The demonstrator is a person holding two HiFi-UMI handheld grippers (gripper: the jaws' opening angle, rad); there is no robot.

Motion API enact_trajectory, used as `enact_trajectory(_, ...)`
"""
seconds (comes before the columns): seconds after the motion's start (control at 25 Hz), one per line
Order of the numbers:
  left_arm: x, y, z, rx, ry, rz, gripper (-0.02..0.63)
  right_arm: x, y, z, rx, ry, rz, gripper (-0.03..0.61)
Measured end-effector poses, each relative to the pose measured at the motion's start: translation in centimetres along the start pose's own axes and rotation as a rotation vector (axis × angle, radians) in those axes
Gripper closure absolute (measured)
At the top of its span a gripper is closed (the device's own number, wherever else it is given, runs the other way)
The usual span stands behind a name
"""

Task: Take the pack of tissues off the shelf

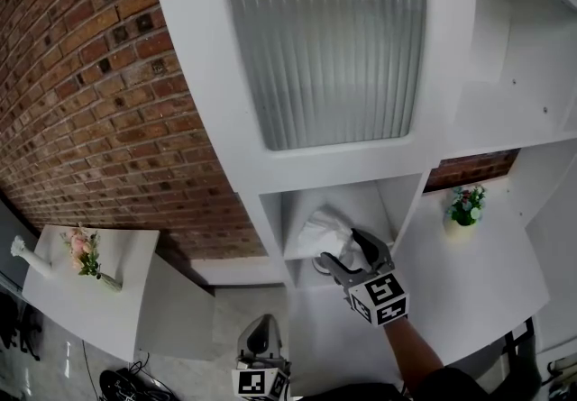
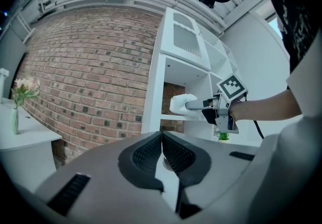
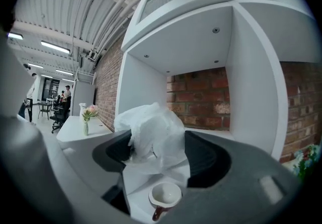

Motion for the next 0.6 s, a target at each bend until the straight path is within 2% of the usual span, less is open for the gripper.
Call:
enact_trajectory(0.24, 0.0, -0.2, 0.1, 0.010, 0.004, 0.007, 0.601, -0.6, -1.3, -0.4, 0.010, -0.011, 0.059, 0.276)
enact_trajectory(0.6, -0.1, -0.9, 1.2, 0.032, 0.004, 0.025, 0.601, -1.0, -3.9, -1.1, 0.032, -0.021, 0.066, 0.276)
Point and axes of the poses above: the fingertips, and each gripper's own axes: y forward along the fingers, z to its right, x out of its underside, the point moved 10 cm from there along -y, backward along the fingers, and after that the axes turned 9 degrees about -x, right-handed, at the moved point
